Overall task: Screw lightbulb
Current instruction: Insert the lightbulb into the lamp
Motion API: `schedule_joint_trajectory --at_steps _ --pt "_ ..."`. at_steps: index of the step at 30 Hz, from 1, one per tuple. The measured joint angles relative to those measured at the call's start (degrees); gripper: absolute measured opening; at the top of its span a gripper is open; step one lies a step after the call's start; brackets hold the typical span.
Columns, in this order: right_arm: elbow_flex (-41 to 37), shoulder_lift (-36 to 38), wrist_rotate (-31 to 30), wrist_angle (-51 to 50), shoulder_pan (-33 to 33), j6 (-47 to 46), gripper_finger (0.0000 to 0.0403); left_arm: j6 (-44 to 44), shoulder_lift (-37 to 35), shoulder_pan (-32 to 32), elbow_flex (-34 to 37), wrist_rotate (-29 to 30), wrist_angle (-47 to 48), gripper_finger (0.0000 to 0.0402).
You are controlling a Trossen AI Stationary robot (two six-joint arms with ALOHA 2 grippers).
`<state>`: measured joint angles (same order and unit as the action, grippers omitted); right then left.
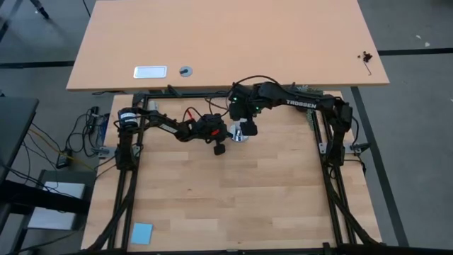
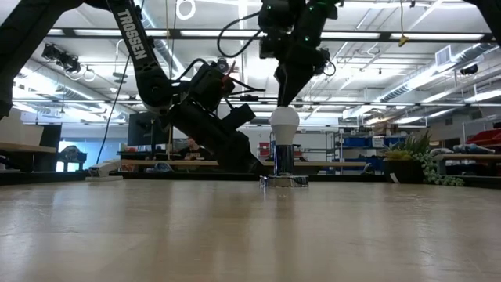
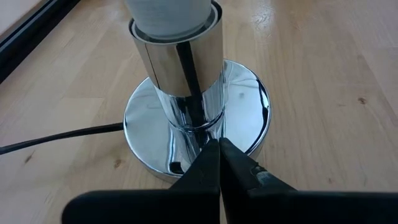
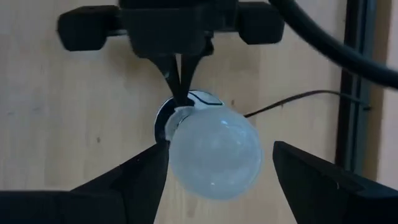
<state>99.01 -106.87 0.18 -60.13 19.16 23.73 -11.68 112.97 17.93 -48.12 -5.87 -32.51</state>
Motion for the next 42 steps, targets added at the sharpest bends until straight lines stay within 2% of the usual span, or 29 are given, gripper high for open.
schedule_joint_trajectory --at_steps 14,17,22,24,30,34,39,42 --pt "-1.80 -2.92 0.90 1.81 0.34 -10.99 0.0294 0.00 0.02 0.00 -0.02 0.00 0.00 0.0000" --pt "-1.84 -3.00 0.24 1.86 0.35 -20.49 0.0294 0.00 0.02 0.00 -0.02 0.01 0.00 0.0000" --pt "-1.91 -3.08 -0.64 -0.27 0.46 -43.20 0.0294 0.00 0.02 0.00 -0.02 0.00 0.00 0.0000" --pt "-1.89 -3.13 0.17 -0.49 0.52 -45.74 0.0293 -0.02 0.02 0.00 -0.02 0.00 -0.02 0.0000" --pt "2.52 -3.89 0.70 -3.19 0.27 -42.20 0.0293 0.00 0.02 0.00 -0.02 -0.01 -0.01 0.0000" --pt "7.31 -3.52 -0.61 -3.25 0.19 -36.36 0.0300 0.00 0.02 0.00 -0.03 -0.11 -0.01 0.0000" --pt "10.30 -3.61 -0.11 -3.32 0.46 -21.87 0.0310 0.00 0.02 0.00 -0.02 -0.11 0.00 0.0000" --pt "10.57 -3.48 2.21 -5.03 0.38 -7.82 0.0309 0.00 0.02 0.00 -0.02 -0.11 0.00 0.0000"
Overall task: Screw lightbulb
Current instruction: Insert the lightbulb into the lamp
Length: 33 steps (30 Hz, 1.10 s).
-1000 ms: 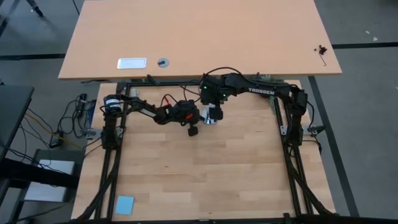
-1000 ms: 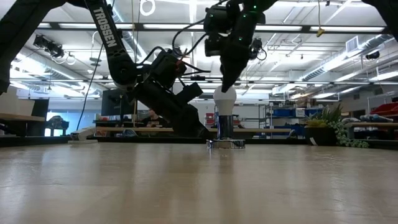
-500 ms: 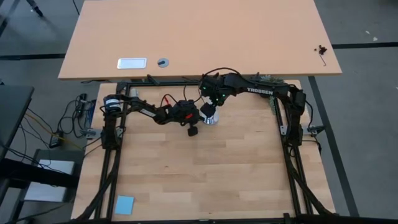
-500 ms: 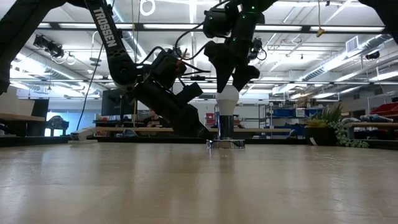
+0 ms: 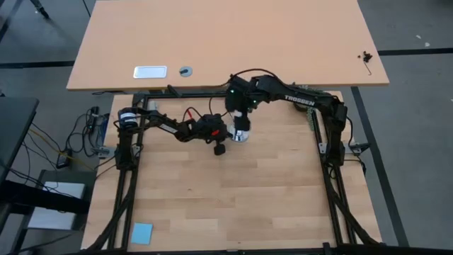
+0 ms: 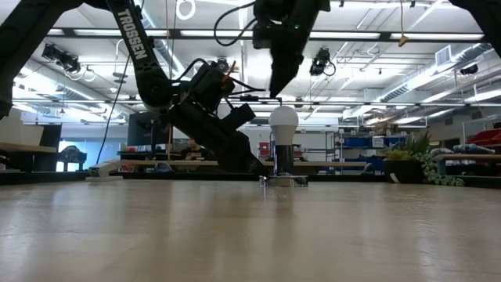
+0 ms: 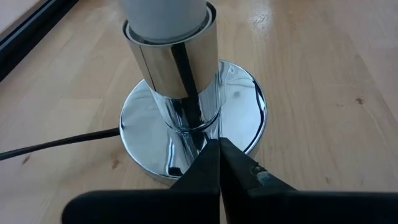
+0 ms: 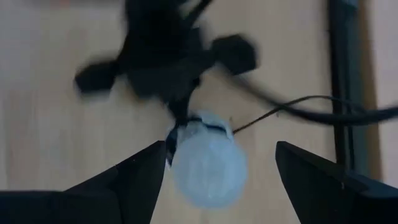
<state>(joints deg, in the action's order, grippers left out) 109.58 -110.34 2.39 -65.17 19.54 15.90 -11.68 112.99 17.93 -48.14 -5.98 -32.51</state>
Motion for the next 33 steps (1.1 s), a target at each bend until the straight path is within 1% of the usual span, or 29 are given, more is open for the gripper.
schedule_joint_trajectory --at_steps 3,6,14,20,22,24,26,28,31,33 --pt "-0.02 -0.36 -0.35 -3.40 -0.40 10.70 0.0303 0.00 0.00 0.00 0.00 -0.12 0.00 0.0000" --pt "-0.67 -0.41 -1.66 -2.88 -0.36 14.51 0.0297 -0.02 0.00 0.00 0.00 -0.13 0.00 0.0000" --pt "-5.01 -0.44 -2.18 -1.36 -0.25 17.99 0.0294 -0.01 0.00 0.00 0.00 -0.13 0.00 0.0000" --pt "-7.65 -0.31 -2.80 0.73 -0.43 16.99 0.0280 -0.02 0.00 0.00 0.00 -0.15 0.00 0.0000" --pt "-8.38 -0.12 -3.02 1.59 -0.45 14.42 0.0269 -0.02 0.00 0.00 0.00 -0.13 0.00 0.0000" --pt "-8.74 0.00 -3.09 1.86 -0.43 9.23 0.0256 -0.02 0.00 0.00 0.00 -0.15 0.00 0.0000" --pt "-8.92 0.00 -3.26 1.97 -0.34 0.60 0.0243 -0.02 0.00 0.00 0.00 -0.13 0.00 0.0000" --pt "-9.16 0.07 -3.52 1.90 -0.27 -10.91 0.0235 -0.02 0.00 0.00 0.00 -0.13 0.00 0.0000" --pt "-9.25 0.08 -3.79 1.16 -0.32 -28.55 0.0234 -0.02 0.00 0.00 0.00 -0.15 0.00 0.0000" --pt "-9.31 0.04 -3.72 1.10 -0.77 -35.04 0.0241 -0.02 0.00 0.00 0.00 -0.15 0.00 0.0000"
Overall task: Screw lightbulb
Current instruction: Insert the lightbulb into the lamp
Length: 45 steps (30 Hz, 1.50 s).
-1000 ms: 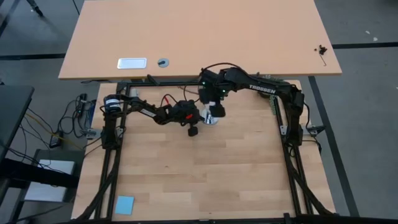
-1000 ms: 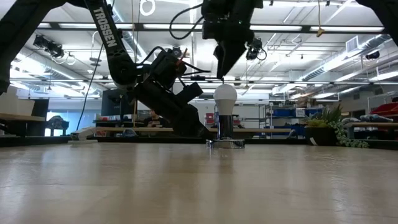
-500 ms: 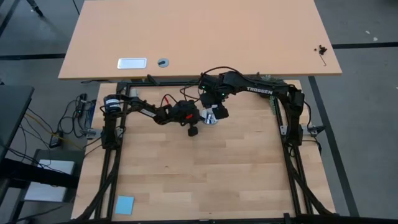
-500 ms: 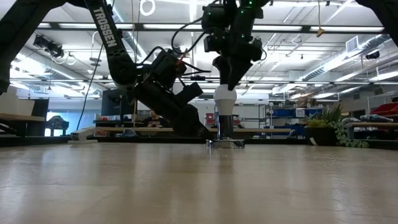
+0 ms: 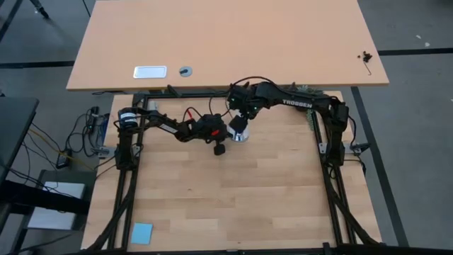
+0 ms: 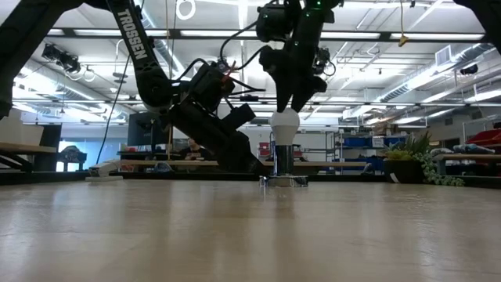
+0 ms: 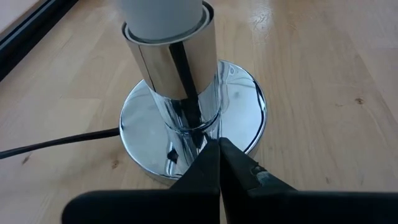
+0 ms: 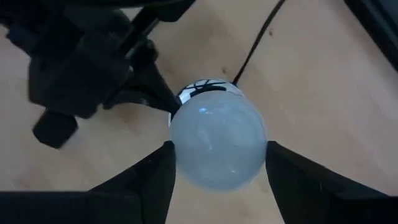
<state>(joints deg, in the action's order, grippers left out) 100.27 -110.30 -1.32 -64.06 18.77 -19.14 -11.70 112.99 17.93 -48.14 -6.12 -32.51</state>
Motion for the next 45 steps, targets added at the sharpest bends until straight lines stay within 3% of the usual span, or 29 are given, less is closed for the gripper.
schedule_joint_trajectory --at_steps 7,14,20,25,31,39,42,45 --pt "1.83 -0.52 -1.12 -0.76 -2.14 4.39 0.0282 0.00 0.00 0.00 0.02 -0.01 0.00 0.0000" --pt "7.16 -0.55 -1.42 -1.36 -2.74 23.68 0.0315 0.00 -0.02 0.00 0.02 -0.12 0.00 0.0000" --pt "6.84 -0.50 -1.09 -2.05 -2.12 38.27 0.0319 0.00 -0.02 0.01 0.02 -0.12 0.01 0.0000" --pt "3.49 -0.46 -0.95 -0.17 -1.26 42.35 0.0311 0.00 -0.02 0.00 0.02 -0.12 0.00 0.0000" --pt "0.98 -0.37 -1.03 1.94 -0.97 34.97 0.0283 0.00 -0.02 0.00 0.02 -0.09 0.02 0.0000" --pt "-0.52 0.13 -1.68 2.14 -1.16 0.73 0.0240 0.00 -0.02 0.00 0.02 -0.08 -0.02 0.0000" --pt "-0.47 0.07 -1.61 2.82 -1.63 -0.36 0.0245 0.00 -0.02 0.00 0.02 -0.07 0.00 0.0000" --pt "1.48 -0.28 -1.64 1.43 -1.86 4.64 0.0260 -0.02 -0.02 0.00 0.02 -0.07 0.00 0.0000"
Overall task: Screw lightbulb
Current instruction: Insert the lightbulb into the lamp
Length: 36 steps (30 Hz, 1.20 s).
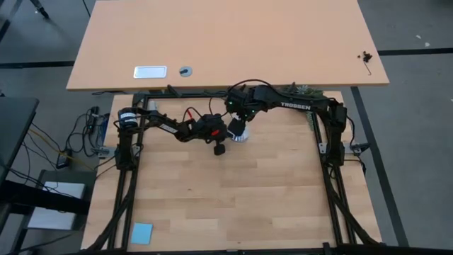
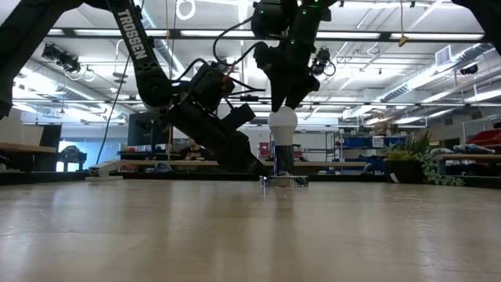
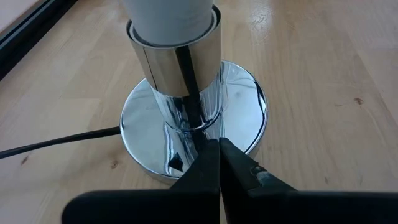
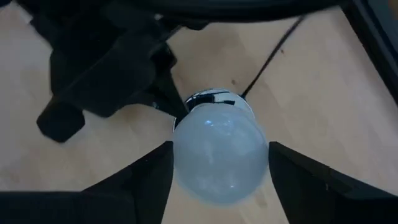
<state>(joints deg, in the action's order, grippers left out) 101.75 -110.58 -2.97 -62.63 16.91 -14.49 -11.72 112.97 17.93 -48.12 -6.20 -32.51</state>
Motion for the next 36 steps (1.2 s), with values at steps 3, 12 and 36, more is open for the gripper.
schedule_joint_trajectory --at_steps 3,12,36 --pt "2.10 -0.42 -0.72 -0.44 -0.23 5.35 0.0275 0.01 0.00 0.00 0.00 0.00 0.07 0.0000" --pt "5.52 -0.20 -1.89 -1.39 0.22 38.08 0.0298 0.02 0.01 0.00 0.00 0.02 0.02 0.0000" --pt "-1.05 0.11 1.02 0.99 0.85 33.71 0.0246 0.00 0.01 0.00 0.00 0.02 0.02 0.0000"
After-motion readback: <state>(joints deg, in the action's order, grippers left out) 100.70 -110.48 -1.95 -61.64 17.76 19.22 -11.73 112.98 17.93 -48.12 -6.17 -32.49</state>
